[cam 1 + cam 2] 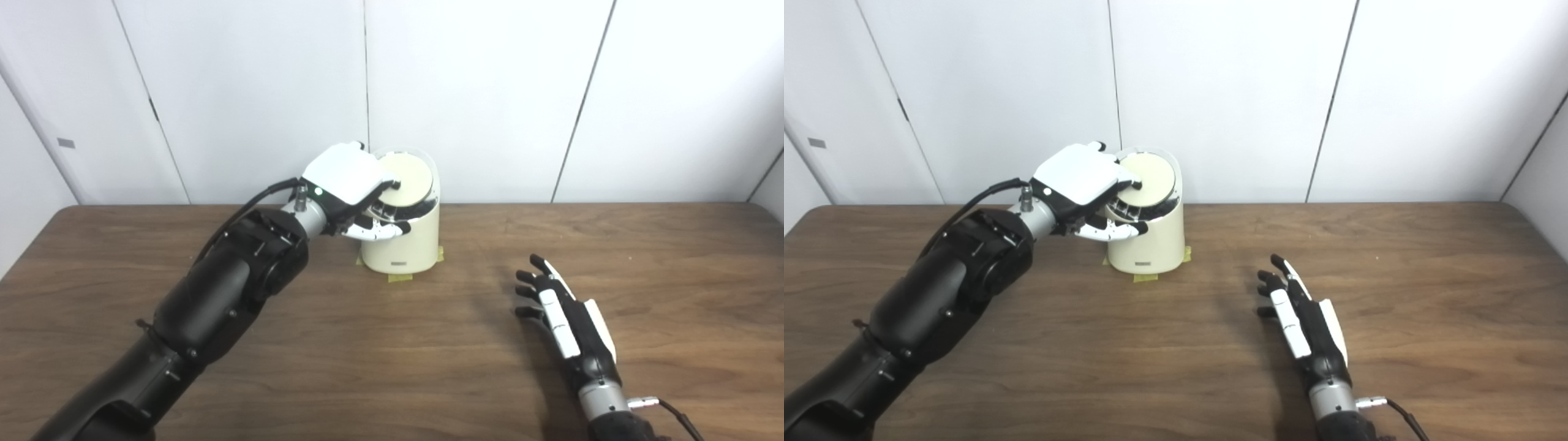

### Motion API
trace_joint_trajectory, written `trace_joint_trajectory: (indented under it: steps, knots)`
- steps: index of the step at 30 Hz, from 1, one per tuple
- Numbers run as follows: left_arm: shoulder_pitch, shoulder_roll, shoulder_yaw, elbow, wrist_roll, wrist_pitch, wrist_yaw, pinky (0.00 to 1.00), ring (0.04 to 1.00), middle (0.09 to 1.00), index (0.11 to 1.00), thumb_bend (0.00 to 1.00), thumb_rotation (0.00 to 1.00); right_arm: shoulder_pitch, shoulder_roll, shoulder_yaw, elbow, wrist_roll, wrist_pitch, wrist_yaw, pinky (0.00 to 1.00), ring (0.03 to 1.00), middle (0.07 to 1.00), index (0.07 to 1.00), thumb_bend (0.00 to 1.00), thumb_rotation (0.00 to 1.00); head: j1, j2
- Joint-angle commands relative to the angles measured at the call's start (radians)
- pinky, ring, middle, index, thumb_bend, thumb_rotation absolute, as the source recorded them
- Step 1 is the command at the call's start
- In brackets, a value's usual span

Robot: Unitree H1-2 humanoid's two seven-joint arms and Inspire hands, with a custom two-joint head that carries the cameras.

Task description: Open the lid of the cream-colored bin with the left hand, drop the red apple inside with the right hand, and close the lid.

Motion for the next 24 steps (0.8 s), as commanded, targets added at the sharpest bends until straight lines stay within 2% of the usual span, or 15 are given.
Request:
trace_joint_trajectory:
  steps: [1,6,11,24]
  knots:
    - [-0.008,-0.011,-0.012,-0.019,0.003,-0.021,-0.026,1.0,0.92,0.854,0.826,0.46,0.78,-0.034,0.0,-0.003,-0.02,-0.005,-0.015,-0.013,0.68,0.809,0.84,0.928,0.46,1.0,0.001,0.001]
    - [-0.004,-0.018,-0.031,0.007,0.044,-0.028,-0.033,1.0,0.917,0.861,0.835,0.46,0.77,-0.032,0.002,-0.002,-0.025,0.001,-0.015,-0.012,0.68,0.812,0.841,0.927,0.46,1.0,-0.005,0.005]
    - [-0.012,-0.017,-0.07,0.04,0.097,-0.037,-0.073,1.0,0.944,0.886,0.859,0.46,0.86,-0.029,0.005,-0.001,-0.034,0.003,-0.007,-0.012,0.69,0.817,0.845,0.93,0.46,1.0,-0.012,0.008]
    - [0.011,-0.019,-0.105,0.082,0.143,-0.049,-0.066,1.0,0.931,0.879,0.826,0.49,0.84,-0.03,0.011,-0.006,-0.053,0.016,0.008,-0.011,0.71,0.831,0.849,0.938,0.48,1.0,-0.02,0.01]
